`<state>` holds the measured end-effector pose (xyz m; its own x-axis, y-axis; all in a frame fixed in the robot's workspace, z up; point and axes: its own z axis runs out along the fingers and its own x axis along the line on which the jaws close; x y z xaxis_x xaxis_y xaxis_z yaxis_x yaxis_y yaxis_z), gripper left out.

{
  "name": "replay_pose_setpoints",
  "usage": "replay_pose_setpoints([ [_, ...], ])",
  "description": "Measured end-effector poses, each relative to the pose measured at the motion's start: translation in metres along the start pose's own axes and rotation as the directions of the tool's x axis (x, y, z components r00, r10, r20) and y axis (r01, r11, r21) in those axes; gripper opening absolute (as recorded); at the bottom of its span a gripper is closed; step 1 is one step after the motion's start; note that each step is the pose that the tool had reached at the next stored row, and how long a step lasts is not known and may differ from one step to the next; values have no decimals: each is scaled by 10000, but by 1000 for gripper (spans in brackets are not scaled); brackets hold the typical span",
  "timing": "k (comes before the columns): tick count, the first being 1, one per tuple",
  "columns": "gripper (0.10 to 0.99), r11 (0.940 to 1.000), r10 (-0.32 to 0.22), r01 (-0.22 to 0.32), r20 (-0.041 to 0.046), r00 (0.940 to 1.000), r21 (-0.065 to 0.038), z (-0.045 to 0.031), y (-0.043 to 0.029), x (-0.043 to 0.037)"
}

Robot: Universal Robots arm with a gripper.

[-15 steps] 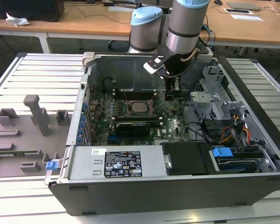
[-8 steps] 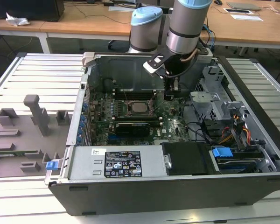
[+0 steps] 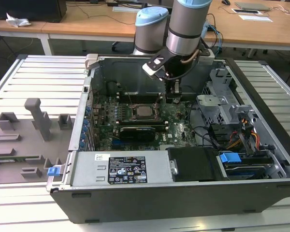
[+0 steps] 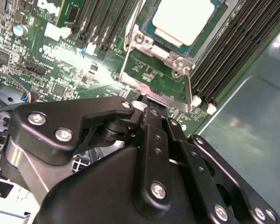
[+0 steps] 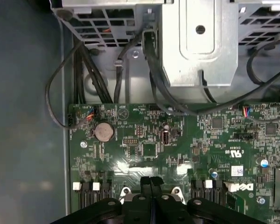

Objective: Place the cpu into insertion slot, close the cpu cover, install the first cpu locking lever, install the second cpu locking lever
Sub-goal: 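Close the cpu cover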

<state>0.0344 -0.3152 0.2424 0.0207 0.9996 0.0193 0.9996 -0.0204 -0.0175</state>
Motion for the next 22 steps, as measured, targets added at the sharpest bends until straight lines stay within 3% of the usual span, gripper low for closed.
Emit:
replay_pose_setpoints([
  [5,106,10000,-1,1,1,10000,-9,2,-93,11],
  [6,106,10000,-2,2,0,10000,-14,3,-162,19],
  [8,106,10000,-1,1,1,10000,-19,4,-222,27],
  [15,106,10000,-2,2,-1,10000,-61,7,-277,28],
  [18,106,9996,-6,6,-4,10000,-291,21,-374,26],
  [20,106,9985,-12,11,-11,10000,-550,42,-477,24],
  [22,106,9982,-14,13,-11,10000,-591,67,-587,21],
])
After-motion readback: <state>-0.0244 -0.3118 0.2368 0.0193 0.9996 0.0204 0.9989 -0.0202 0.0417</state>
